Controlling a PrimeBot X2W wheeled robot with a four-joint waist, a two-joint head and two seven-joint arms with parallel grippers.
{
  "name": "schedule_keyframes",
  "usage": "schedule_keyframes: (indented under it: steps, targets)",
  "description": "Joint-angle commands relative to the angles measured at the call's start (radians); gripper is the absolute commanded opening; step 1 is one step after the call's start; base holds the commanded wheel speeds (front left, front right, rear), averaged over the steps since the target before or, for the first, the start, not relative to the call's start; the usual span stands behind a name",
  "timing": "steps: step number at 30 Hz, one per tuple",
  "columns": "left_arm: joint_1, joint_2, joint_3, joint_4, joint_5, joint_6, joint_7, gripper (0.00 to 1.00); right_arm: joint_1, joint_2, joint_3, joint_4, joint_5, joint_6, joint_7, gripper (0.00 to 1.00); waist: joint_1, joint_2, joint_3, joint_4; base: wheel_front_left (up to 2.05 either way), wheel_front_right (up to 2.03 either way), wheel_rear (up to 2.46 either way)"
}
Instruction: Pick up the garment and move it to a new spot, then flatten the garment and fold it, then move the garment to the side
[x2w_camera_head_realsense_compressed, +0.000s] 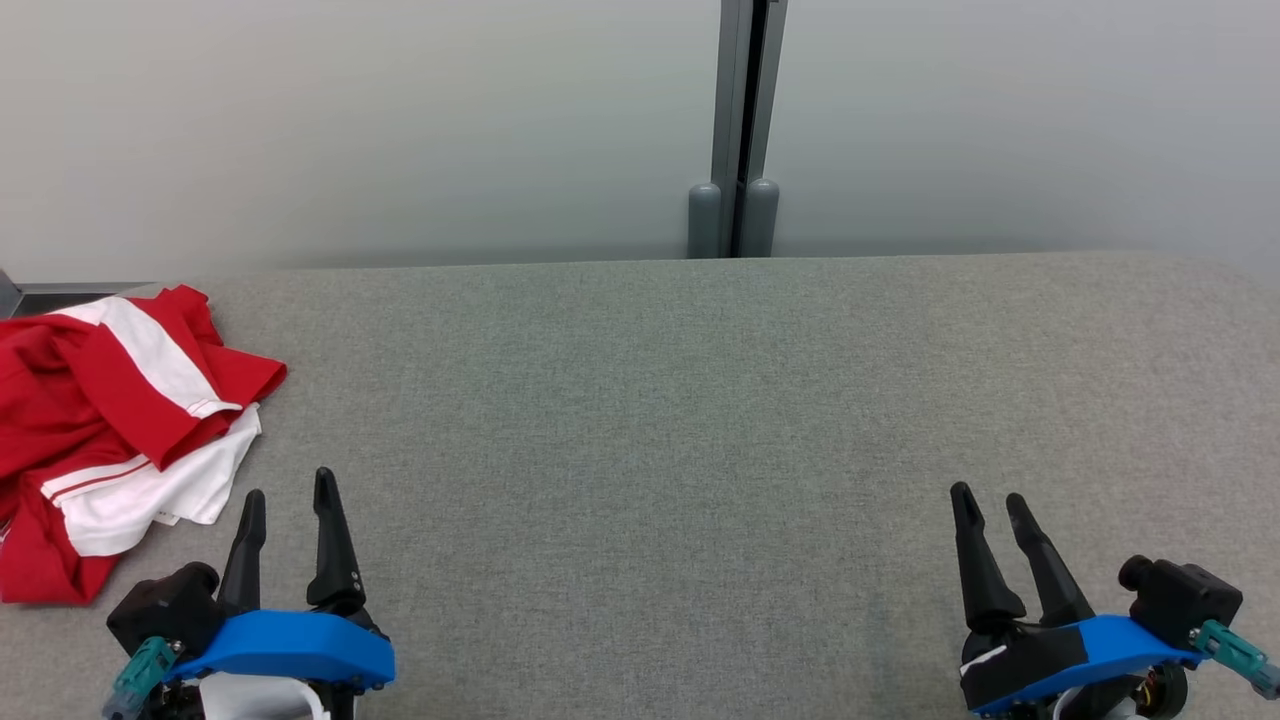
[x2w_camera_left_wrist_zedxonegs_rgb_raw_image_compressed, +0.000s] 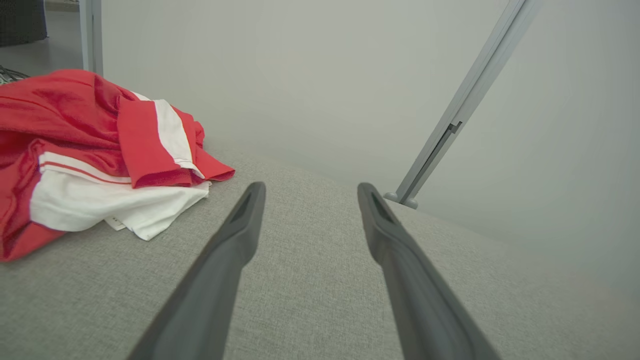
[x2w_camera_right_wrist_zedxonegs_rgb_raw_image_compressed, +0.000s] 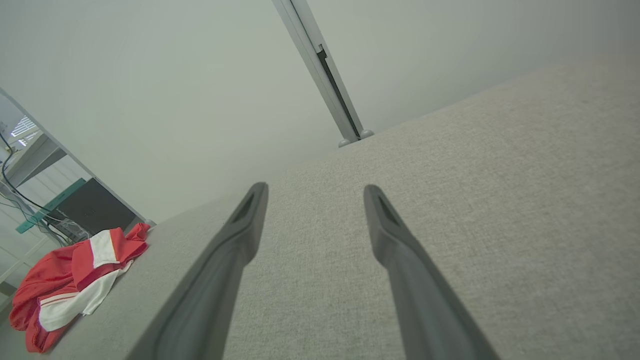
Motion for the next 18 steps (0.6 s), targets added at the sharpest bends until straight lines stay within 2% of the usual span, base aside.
schedule_keyframes:
  steps: [1, 18]
  targets:
    - [-0.009, 0.008, -0.001, -0.016, 0.03, -0.009, -0.012, 1.0, -0.005, -0.009, 0.003, -0.004, -0.033, 0.002, -0.011, 1.0, 0.0, 0.0, 0.0, 0.001, 0.0, 0.0, 0.0]
    - [0.009, -0.004, 0.041, 0.007, 0.148, -0.063, -0.048, 1.0, 0.003, -0.01, -0.001, 0.009, -0.187, 0.002, -0.048, 1.0, 0.0, 0.0, 0.003, 0.006, 0.0, 0.0, 0.0]
